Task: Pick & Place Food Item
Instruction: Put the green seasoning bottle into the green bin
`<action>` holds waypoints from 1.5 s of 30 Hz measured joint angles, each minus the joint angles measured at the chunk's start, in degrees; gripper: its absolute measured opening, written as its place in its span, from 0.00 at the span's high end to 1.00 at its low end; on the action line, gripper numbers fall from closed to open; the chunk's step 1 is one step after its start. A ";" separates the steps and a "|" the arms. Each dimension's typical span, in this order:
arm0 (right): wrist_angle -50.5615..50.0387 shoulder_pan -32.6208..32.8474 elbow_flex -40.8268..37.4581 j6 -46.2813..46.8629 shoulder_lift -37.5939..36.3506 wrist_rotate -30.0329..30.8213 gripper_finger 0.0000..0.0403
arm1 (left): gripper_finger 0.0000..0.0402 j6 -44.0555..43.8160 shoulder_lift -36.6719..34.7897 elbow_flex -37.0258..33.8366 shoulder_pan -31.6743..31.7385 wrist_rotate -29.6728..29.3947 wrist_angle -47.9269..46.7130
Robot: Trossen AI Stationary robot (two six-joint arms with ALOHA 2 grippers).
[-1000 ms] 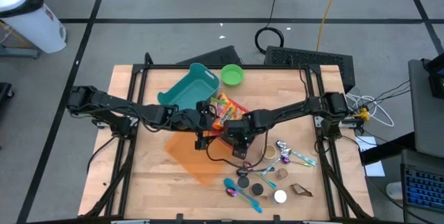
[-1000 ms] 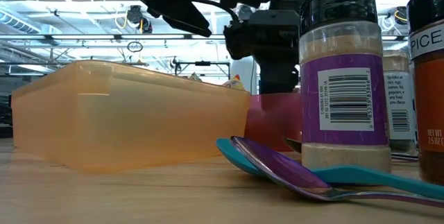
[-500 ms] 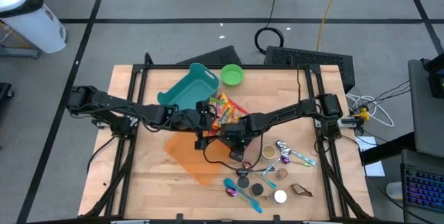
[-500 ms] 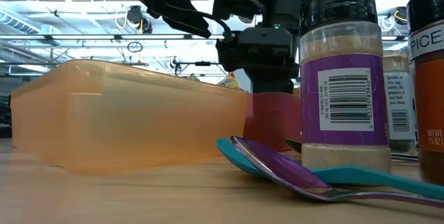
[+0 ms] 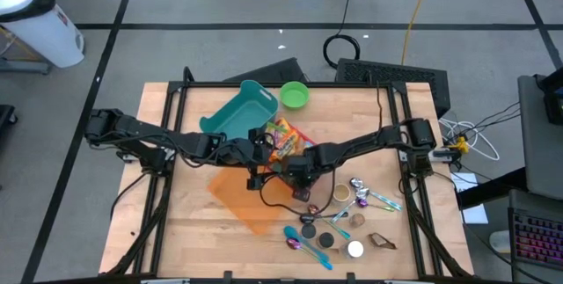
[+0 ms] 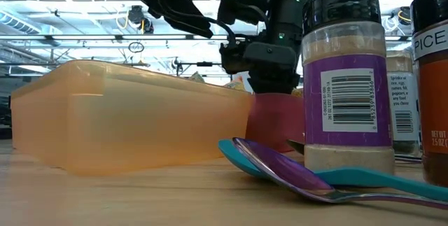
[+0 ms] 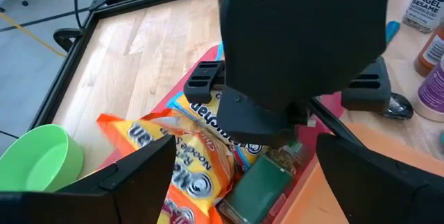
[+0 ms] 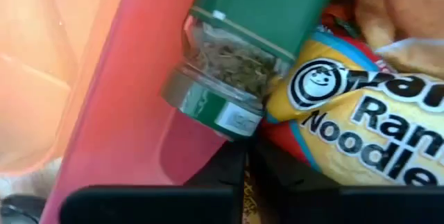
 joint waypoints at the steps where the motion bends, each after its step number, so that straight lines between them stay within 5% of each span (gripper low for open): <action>1: -0.03 -0.02 -0.03 -0.65 -0.36 -0.13 0.99 | 0.12 0.00 0.00 0.00 0.00 0.00 0.00; 5: 0.30 -0.07 -0.03 -1.22 -2.93 -0.28 0.89 | 0.12 0.00 0.00 0.00 0.00 0.00 0.02; 14: 3.66 -0.02 -0.01 0.71 -5.61 -1.47 0.50 | 0.12 0.00 0.00 0.00 0.00 0.04 0.02; 18: 6.45 -0.13 -0.66 1.65 -2.14 -1.66 0.43 | 0.12 0.00 0.00 0.00 -0.02 0.04 -0.01; 24: 8.47 -0.24 -0.58 1.63 1.55 -3.73 0.48 | 0.12 0.09 0.00 0.00 0.02 -0.04 0.15; 31: 6.84 -0.83 -0.69 1.12 1.84 1.89 0.56 | 0.12 0.09 0.00 0.00 0.02 -0.07 0.28; 45: 12.40 -1.11 -0.95 -1.74 0.38 -1.79 0.88 | 0.12 0.00 0.00 0.00 0.04 0.04 0.26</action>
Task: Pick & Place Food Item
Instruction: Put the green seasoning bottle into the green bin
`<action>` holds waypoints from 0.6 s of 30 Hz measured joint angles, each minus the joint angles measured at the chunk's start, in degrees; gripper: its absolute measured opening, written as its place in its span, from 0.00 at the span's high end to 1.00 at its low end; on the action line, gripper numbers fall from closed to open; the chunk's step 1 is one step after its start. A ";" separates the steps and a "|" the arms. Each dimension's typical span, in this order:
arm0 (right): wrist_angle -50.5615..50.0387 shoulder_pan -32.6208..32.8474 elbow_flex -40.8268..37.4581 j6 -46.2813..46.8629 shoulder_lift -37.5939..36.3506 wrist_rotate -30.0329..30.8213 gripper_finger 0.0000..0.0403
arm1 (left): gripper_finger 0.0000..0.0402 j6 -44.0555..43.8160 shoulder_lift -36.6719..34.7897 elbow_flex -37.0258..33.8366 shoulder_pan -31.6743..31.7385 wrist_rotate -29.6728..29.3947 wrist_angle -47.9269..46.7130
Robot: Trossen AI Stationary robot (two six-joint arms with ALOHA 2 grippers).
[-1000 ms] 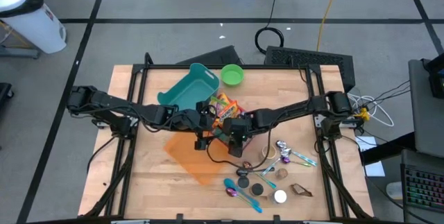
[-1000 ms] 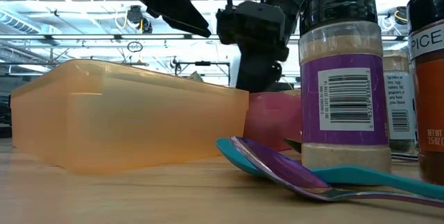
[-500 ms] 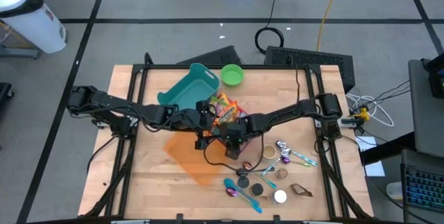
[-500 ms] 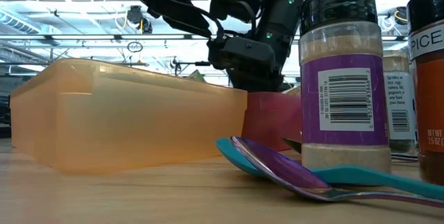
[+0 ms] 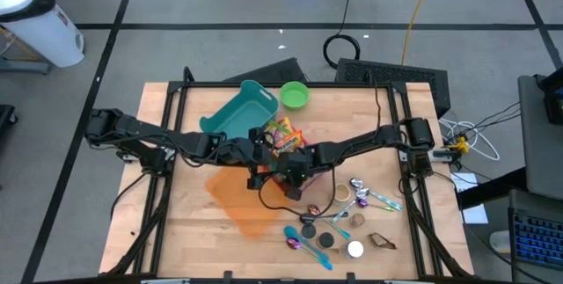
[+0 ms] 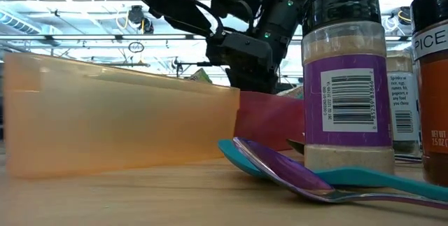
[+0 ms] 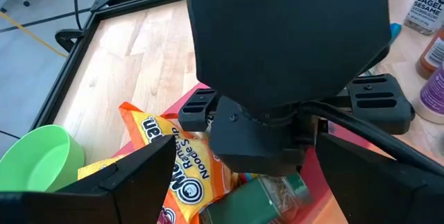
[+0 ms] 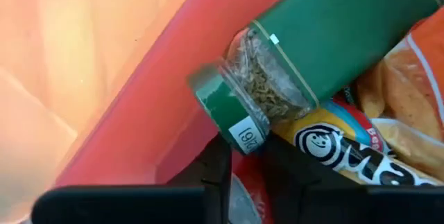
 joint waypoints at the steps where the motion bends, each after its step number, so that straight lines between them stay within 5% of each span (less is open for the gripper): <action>1: -0.04 0.00 -0.02 -0.59 -0.42 0.01 0.88 | 0.12 0.00 0.00 0.00 0.00 0.02 0.02; 10: 3.15 0.04 -0.02 -2.69 -0.89 -0.04 0.76 | 0.12 0.00 -0.04 0.02 -0.02 0.04 0.00; 18: 4.75 0.13 -0.13 -4.42 -1.90 -0.01 0.82 | 0.12 -0.04 -0.15 0.08 -0.04 0.13 0.19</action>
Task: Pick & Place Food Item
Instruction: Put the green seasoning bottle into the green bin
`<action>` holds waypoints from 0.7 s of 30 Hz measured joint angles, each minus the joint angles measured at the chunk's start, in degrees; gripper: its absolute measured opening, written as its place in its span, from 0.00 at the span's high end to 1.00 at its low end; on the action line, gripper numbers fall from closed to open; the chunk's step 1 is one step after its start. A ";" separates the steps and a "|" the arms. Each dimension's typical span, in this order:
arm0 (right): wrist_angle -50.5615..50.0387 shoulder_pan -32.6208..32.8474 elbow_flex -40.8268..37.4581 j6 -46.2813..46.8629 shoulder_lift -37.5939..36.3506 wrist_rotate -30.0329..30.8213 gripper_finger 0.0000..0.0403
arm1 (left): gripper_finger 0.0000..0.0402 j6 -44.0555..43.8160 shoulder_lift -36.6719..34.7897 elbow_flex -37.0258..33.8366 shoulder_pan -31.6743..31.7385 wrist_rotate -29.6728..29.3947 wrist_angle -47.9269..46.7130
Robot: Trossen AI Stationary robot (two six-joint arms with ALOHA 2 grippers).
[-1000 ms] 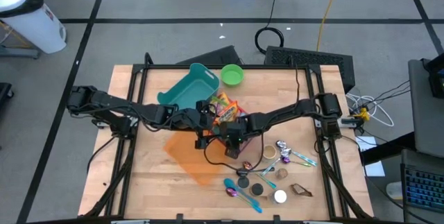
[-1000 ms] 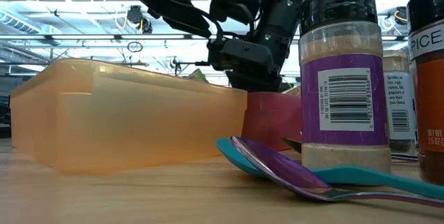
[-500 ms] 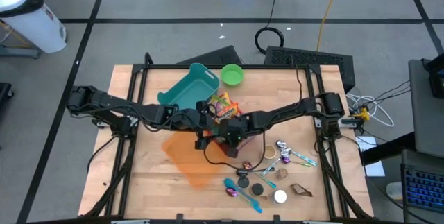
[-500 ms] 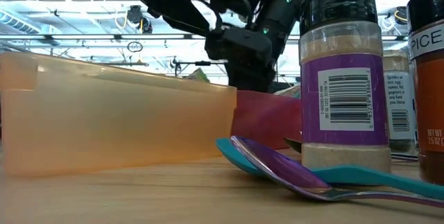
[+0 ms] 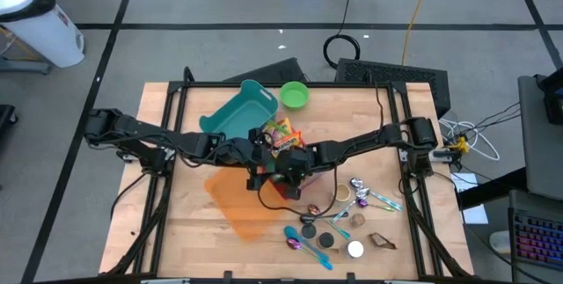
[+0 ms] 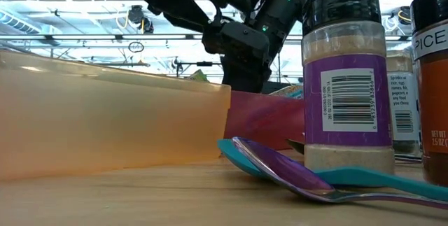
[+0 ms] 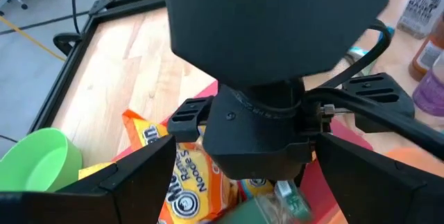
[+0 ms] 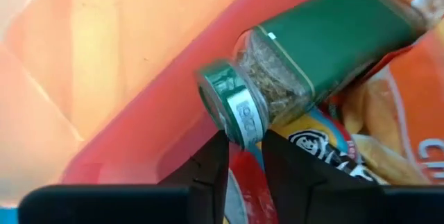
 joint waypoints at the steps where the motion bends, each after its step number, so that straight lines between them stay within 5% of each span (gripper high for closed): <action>1: 0.28 0.00 0.00 -0.24 -0.29 0.09 0.83 | 0.12 -0.04 -0.10 0.08 0.00 0.09 0.13; 21: 8.80 0.00 0.42 -7.84 -3.46 4.49 0.83 | 0.12 0.64 0.26 -0.11 0.03 -0.10 2.70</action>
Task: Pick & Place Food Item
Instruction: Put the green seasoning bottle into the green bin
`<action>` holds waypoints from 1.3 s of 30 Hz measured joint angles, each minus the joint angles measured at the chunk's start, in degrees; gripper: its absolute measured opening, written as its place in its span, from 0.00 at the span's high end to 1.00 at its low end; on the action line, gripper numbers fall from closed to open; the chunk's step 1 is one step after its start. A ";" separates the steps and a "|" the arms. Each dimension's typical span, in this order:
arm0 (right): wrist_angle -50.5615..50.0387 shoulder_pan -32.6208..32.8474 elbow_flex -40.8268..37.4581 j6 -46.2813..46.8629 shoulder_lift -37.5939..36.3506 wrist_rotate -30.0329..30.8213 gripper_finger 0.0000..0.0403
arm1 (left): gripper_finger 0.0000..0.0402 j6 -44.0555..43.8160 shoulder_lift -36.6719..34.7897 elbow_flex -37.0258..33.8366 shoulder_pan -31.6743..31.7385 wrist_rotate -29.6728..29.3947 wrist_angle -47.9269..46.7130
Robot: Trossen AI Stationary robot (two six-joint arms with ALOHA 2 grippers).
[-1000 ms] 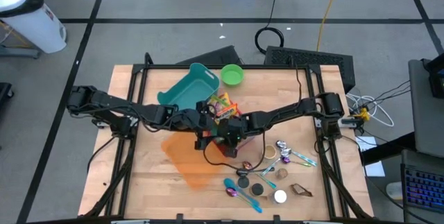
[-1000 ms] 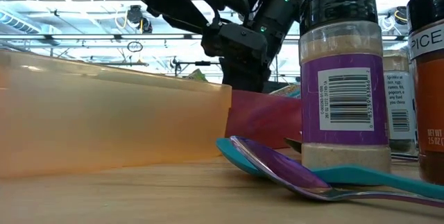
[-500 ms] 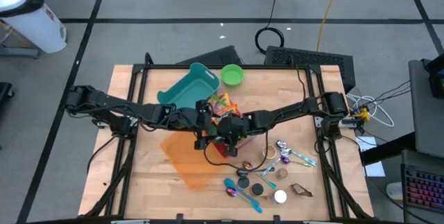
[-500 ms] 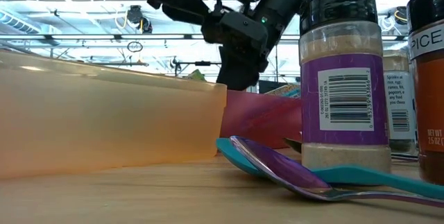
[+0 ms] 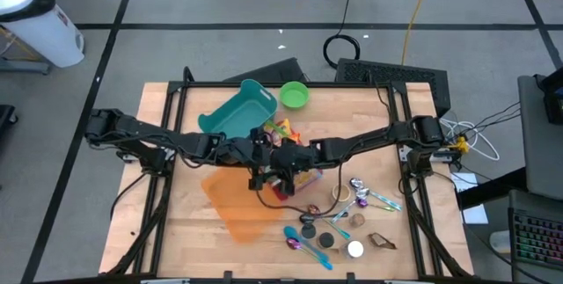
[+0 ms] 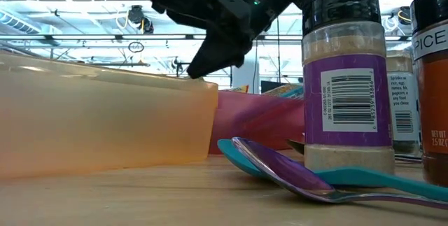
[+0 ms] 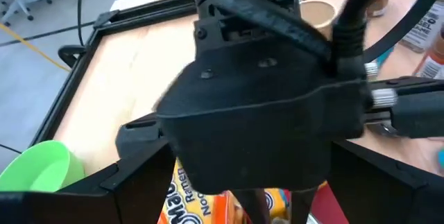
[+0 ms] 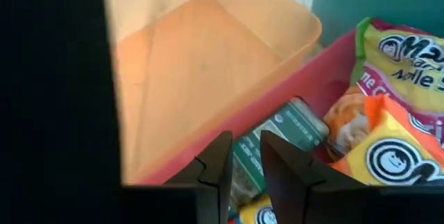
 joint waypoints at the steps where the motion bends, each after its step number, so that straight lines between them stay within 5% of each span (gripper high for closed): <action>1: -0.46 0.00 0.00 -0.92 -0.15 -0.09 0.83 | 0.12 -0.03 0.00 0.00 0.01 0.02 0.15; 9: -1.84 0.31 0.00 -9.06 -0.31 -1.70 0.79 | 0.12 0.07 -1.46 -0.02 0.00 -0.40 -0.41; 17: -0.96 -0.14 0.02 -5.10 1.46 1.34 0.46 | 0.12 -0.09 -1.44 -0.02 0.00 -0.51 -0.86; 22: -0.49 -0.17 -0.15 -2.92 3.28 1.33 0.34 | 0.12 -0.19 -1.43 -0.07 -0.01 -0.48 -2.17; 27: -2.25 -0.17 -0.13 -2.27 3.23 1.39 0.32 | 0.12 -0.36 -1.68 0.00 -0.18 2.91 -5.34; 39: -0.28 -0.07 -0.15 0.56 3.23 -2.83 0.36 | 0.12 -1.57 -17.56 0.02 -1.56 4.11 -11.53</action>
